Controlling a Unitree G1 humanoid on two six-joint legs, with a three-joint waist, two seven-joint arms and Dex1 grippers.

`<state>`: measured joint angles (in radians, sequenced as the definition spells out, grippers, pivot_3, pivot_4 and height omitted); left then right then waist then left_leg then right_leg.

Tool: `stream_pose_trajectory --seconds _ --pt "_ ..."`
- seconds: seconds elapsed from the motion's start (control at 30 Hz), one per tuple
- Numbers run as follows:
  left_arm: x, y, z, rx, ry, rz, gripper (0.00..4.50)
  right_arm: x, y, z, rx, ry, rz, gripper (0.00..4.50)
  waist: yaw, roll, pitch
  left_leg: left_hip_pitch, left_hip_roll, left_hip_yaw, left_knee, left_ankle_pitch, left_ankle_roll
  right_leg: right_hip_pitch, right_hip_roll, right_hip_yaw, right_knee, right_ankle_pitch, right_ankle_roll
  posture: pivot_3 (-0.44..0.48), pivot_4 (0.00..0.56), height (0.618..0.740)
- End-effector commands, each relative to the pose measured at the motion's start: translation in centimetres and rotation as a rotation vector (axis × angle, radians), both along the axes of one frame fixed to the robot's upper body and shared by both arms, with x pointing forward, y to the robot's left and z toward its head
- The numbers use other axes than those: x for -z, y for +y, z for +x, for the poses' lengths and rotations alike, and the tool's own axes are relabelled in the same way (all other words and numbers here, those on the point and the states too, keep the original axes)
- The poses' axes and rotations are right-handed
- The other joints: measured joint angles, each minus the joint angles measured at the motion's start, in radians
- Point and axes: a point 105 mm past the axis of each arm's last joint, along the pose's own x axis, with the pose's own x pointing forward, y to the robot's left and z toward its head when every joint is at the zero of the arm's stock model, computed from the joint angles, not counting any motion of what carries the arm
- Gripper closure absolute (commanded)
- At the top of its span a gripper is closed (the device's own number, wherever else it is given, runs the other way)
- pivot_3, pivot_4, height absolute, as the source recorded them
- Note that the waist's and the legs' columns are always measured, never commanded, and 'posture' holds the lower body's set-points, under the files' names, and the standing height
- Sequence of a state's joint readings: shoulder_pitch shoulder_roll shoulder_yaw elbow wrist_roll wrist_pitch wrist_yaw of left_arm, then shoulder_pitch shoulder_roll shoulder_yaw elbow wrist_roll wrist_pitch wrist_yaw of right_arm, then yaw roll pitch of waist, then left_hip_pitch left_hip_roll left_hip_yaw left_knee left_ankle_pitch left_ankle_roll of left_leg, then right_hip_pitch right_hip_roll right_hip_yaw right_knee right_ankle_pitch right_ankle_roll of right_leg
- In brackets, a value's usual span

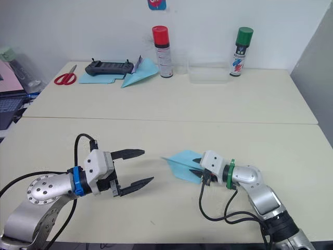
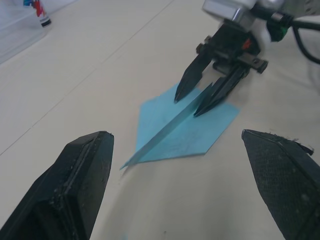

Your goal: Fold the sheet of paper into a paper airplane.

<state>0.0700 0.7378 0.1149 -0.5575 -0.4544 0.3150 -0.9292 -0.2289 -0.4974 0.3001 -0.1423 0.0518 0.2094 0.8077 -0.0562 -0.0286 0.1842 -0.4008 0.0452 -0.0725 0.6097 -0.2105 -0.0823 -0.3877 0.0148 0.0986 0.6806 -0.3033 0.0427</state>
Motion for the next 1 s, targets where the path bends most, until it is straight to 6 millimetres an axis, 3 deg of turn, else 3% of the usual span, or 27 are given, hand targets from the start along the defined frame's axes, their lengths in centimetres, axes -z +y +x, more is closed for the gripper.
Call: stream_pose_trajectory --seconds 0.03,0.1,0.33,0.47,0.6,0.77,0.9,1.0 --pt "-0.8 -0.5 -0.8 0.040 0.035 -0.023 0.00 -0.4 0.1 0.0 -0.021 -0.005 0.001 3.80 0.000 0.000 0.000 0.000 0.000 0.000 0.000 0.000 0.000 0.000 0.000 0.000 0.000 0.000 0.000 0.000 0.150 0.740" --pt "-1.0 -0.5 -0.7 0.045 0.059 -0.033 0.00 -0.3 0.0 -0.1 -0.022 0.007 -0.002 4.47 0.000 0.000 0.000 0.000 0.000 0.000 0.000 0.000 0.000 0.000 0.000 0.000 0.000 0.000 0.000 0.000 0.150 0.740" --pt "-2.0 -1.0 0.2 0.085 0.071 -0.016 0.00 -0.6 -0.9 0.8 0.098 0.038 0.072 4.47 0.000 0.000 0.000 0.000 0.000 0.000 0.001 0.000 0.000 0.001 0.000 0.000 0.001 0.000 0.000 0.000 0.150 0.740" --pt "-4.6 -3.3 1.1 0.199 0.139 -0.028 0.00 -2.7 -4.7 1.3 0.366 0.035 0.176 4.47 0.021 0.000 0.000 -0.001 -0.001 -0.003 0.002 0.000 0.000 0.001 0.000 -0.002 0.001 0.000 0.001 0.000 0.150 0.740" --pt "-6.5 -4.7 2.1 0.309 0.131 0.042 0.00 -4.3 -8.6 0.3 0.647 0.026 0.235 4.47 0.023 0.000 0.000 -0.002 -0.002 -0.002 0.003 0.000 0.000 0.001 0.000 -0.001 0.000 0.001 0.001 0.000 0.150 0.740" --pt "-7.8 -5.2 3.8 0.358 0.093 0.082 0.00 -3.7 -13.2 -1.4 0.971 0.037 0.232 4.47 0.011 0.001 0.000 -0.001 0.000 -0.002 0.001 0.000 0.000 0.000 0.002 -0.001 0.001 0.000 0.001 0.000 0.150 0.740" --pt "-7.7 -5.4 4.7 0.376 0.076 0.082 0.00 -1.7 -13.2 -2.6 1.053 0.135 0.261 4.47 0.002 0.001 0.000 -0.001 0.000 -0.002 0.001 0.000 0.000 0.000 0.002 -0.001 0.001 0.000 0.001 0.000 0.150 0.740" --pt "-7.4 -5.3 4.7 0.394 0.079 0.097 0.00 -1.9 -12.7 -2.9 1.052 0.144 0.299 4.30 -0.003 0.002 0.000 -0.001 0.000 -0.001 0.001 0.000 0.000 0.000 0.002 0.000 0.001 0.000 0.001 0.000 0.150 0.740"
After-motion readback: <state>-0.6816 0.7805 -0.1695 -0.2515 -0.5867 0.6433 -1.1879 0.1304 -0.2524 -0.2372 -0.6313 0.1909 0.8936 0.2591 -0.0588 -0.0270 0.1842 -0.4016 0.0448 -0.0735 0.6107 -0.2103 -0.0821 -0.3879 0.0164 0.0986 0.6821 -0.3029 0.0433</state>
